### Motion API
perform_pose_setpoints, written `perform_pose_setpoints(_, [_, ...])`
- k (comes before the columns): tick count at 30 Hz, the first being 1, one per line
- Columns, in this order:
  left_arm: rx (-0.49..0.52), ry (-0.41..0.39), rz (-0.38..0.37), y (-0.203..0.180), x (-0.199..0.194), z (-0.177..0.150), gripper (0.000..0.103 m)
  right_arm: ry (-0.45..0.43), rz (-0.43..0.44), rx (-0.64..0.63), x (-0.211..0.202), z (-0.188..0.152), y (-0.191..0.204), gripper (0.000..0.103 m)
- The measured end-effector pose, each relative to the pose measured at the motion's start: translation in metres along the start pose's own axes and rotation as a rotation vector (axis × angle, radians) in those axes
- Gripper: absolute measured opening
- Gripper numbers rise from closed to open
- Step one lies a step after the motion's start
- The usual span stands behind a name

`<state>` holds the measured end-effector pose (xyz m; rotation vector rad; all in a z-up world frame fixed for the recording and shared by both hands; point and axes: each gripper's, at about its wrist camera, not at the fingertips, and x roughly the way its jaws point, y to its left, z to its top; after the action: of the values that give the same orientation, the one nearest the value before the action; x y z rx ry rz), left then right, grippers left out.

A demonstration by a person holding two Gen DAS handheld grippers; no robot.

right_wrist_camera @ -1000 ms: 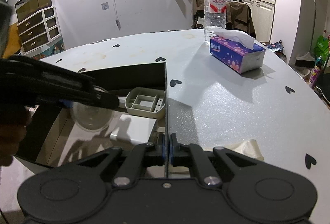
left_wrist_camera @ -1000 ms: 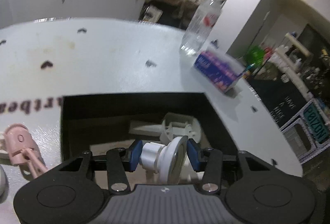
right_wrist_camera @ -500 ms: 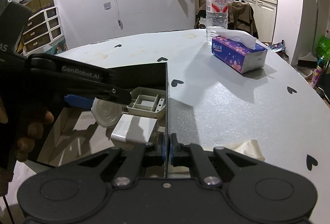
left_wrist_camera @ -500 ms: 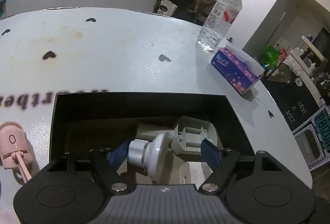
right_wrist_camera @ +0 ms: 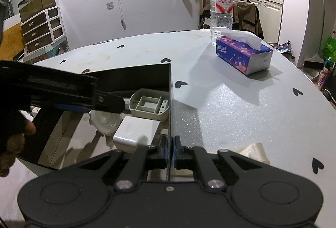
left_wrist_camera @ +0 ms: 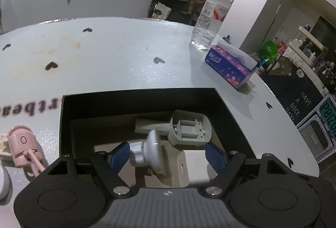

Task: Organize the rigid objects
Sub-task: 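Lower the suction cup into the black box and open the left gripper, then move the left gripper back toward the white round tape measure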

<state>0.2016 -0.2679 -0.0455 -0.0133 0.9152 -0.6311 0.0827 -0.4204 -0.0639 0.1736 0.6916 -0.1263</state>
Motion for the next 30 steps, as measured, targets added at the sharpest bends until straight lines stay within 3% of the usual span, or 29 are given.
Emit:
perform_pose_setpoints(3, [0.026, -0.033, 0.012, -0.006, -0.013, -0.002, 0.094, 0.0, -0.005, 0.001, 0.0, 0.0, 0.001, 0.005])
perform_pose_setpoints(19, [0.118, -0.156, 0.015, -0.003, -0.09, -0.029, 0.103, -0.004, -0.019, 0.019, 0.0, 0.0, 0.002, 0.005])
perform_pose_setpoints(30, [0.15, -0.255, 0.171, 0.034, -0.135, -0.065, 0.103, -0.003, -0.025, 0.023, 0.0, 0.0, 0.002, 0.005])
